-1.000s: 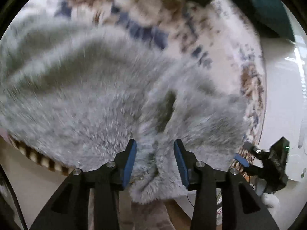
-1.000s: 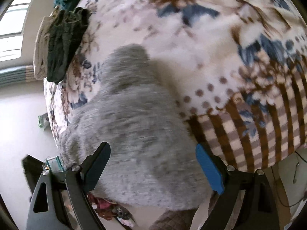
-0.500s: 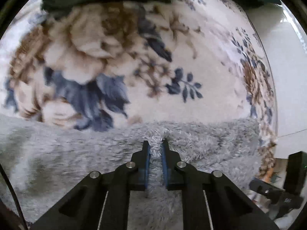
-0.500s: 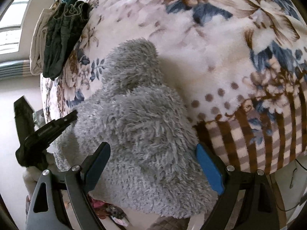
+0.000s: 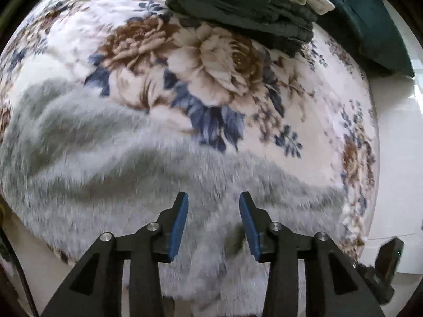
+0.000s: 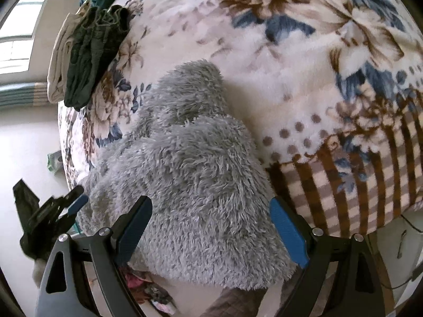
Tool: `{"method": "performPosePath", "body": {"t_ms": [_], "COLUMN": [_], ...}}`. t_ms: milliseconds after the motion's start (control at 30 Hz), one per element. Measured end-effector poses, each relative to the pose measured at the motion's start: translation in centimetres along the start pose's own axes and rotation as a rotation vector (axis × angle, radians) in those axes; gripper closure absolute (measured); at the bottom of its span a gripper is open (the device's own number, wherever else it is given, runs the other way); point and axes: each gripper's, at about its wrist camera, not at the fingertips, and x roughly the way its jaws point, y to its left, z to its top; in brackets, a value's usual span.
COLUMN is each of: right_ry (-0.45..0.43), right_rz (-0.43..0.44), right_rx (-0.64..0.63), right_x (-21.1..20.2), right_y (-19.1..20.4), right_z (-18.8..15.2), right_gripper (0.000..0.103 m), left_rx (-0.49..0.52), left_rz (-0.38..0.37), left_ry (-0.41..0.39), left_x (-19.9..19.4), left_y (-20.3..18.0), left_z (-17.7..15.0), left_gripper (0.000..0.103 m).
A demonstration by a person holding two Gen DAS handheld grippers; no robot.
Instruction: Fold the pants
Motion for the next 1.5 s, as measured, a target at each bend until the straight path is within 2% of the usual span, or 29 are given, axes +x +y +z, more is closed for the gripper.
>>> {"method": "performPosePath", "body": {"t_ms": [100,233,267,300,367,433,533,600,667,767,833,900,967,1067,1167,1233,1267,1300,1367,1500], "right_ry": [0.003,0.018,0.020,0.020,0.027,0.029,0.035,0.039,0.040,0.036,0.033,0.029,0.028,0.035,0.070,0.122,0.136,0.135,0.104,0.069], "right_rz": [-0.014,-0.039,-0.046,-0.055,-0.068,-0.073,-0.073,-0.064,-0.055,-0.047,-0.043,-0.038,-0.030,-0.007,0.014,0.027,0.024,-0.005,-0.046,-0.087], "right_rx": [-0.015,-0.034,-0.038,-0.040,-0.042,-0.041,-0.032,-0.017,-0.006,-0.003,-0.005,-0.003,0.011,0.051,0.076,0.085,0.080,0.068,0.044,0.042], "right_x": [0.0,0.7,0.9,1.0,1.6,1.9,2.4,2.6,2.7,2.5,2.2,1.9,1.5,0.9,1.4,2.7,3.2,3.4,3.2,3.2], "right_y": [0.2,0.6,0.7,0.6,0.8,0.5,0.3,0.0,0.0,0.1,0.1,0.0,-0.4,-1.5,-2.6,-3.2,-3.3,-3.3,-3.1,-2.8], "right_z": [-0.1,-0.1,-0.1,0.0,0.0,0.0,0.0,0.0,0.1,0.1,0.2,0.2,0.1,-0.6,-1.6,-2.1,-2.2,-2.2,-1.9,-1.0], "right_gripper": [0.011,0.011,0.011,0.011,0.011,0.011,0.011,0.011,0.011,0.011,0.011,0.011,0.011,0.011,0.011,0.022,0.047,0.062,0.069,0.071], "left_rx": [0.037,0.145,0.167,0.211,0.246,0.281,0.252,0.223,0.178,0.102,0.058,0.025,0.029,0.045,0.076,0.106,0.112,0.120,0.135,0.096], "left_rz": [-0.056,-0.064,-0.067,-0.055,-0.071,-0.092,-0.136,-0.122,-0.075,-0.039,-0.067,-0.107,-0.139,-0.156,-0.157,-0.119,-0.124,-0.109,-0.097,-0.082], "left_ry": [0.067,0.126,0.124,0.118,0.072,-0.019,-0.091,-0.104,-0.085,-0.022,0.049,0.074,0.089,0.133,0.206,0.244,0.247,0.241,0.244,0.239], "left_x": [1.7,5.6,6.3,7.0,6.1,3.6,0.5,0.2,1.3,3.6,4.6,4.4,3.4,2.8,4.0,5.5,6.1,6.5,6.8,7.4], "left_y": [-2.0,-5.1,-5.7,-6.7,-7.6,-8.7,-8.9,-8.1,-6.4,-3.2,-1.5,-0.7,-0.7,-0.6,-1.0,-1.5,-1.5,-1.5,-1.5,-0.5], "left_z": [-0.9,-0.9,-0.8,-0.6,-0.5,-0.5,0.1,0.8,1.7,2.5,2.1,1.4,0.1,-1.8,-4.0,-5.4,-6.0,-6.6,-7.3,-7.8], "left_gripper": [0.065,0.068,0.079,0.091,0.093,0.093,0.093,0.093,0.093,0.092,0.085,0.075,0.067,0.064,0.057,0.059,0.064,0.087,0.091,0.091]}}
